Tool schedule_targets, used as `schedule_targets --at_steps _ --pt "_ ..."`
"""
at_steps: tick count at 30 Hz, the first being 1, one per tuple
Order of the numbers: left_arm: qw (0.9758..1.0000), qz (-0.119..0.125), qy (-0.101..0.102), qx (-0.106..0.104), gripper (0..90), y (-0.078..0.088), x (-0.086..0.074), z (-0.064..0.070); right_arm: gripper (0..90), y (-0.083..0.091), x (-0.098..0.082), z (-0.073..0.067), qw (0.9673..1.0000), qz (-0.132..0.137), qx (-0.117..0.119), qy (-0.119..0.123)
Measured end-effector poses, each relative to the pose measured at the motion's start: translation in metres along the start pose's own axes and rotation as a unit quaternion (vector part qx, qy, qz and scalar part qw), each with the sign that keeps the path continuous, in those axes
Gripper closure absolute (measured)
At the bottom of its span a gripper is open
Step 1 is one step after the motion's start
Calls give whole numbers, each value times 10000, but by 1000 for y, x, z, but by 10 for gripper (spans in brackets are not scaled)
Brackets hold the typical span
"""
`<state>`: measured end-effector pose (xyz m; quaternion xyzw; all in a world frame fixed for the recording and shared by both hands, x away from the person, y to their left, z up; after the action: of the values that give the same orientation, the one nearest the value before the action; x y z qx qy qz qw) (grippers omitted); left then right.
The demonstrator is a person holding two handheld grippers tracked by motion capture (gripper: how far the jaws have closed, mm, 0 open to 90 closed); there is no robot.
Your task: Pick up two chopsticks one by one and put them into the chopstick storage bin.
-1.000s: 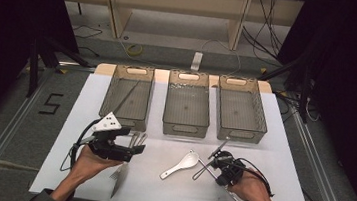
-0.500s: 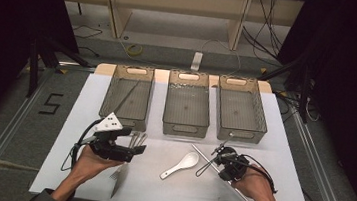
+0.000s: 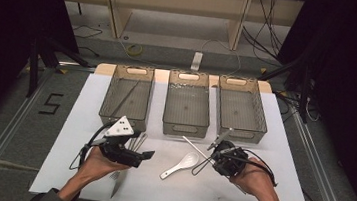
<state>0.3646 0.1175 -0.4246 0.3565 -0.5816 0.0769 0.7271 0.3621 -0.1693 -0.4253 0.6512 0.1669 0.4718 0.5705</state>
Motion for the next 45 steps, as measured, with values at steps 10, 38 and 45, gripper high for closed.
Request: schedule_targets --at_steps 10,38,45 --pt "9983 -334 -372 -300 161 -16 0 12 867 -2 27 -32 9967 108 263 757" --pt "9740 -1271 -1549 -1054 466 -33 -9 46 867 -5 40 -68 9812 57 570 1841" --pt "9690 -1407 -1687 -1132 569 -34 -11 50 866 -6 38 -69 9796 58 602 1915"
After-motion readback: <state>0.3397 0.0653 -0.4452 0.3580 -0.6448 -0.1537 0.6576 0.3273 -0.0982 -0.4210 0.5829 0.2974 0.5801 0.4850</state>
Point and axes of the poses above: each handheld gripper's, and its own axes: y roughly backward along the jaws, x roughly out of its top, z roughly to its right, the point moved 3 cm from there along -y, roughly forward along the jaws, and after that the axes turned 8 degrees about z, right-handed, at the moved point
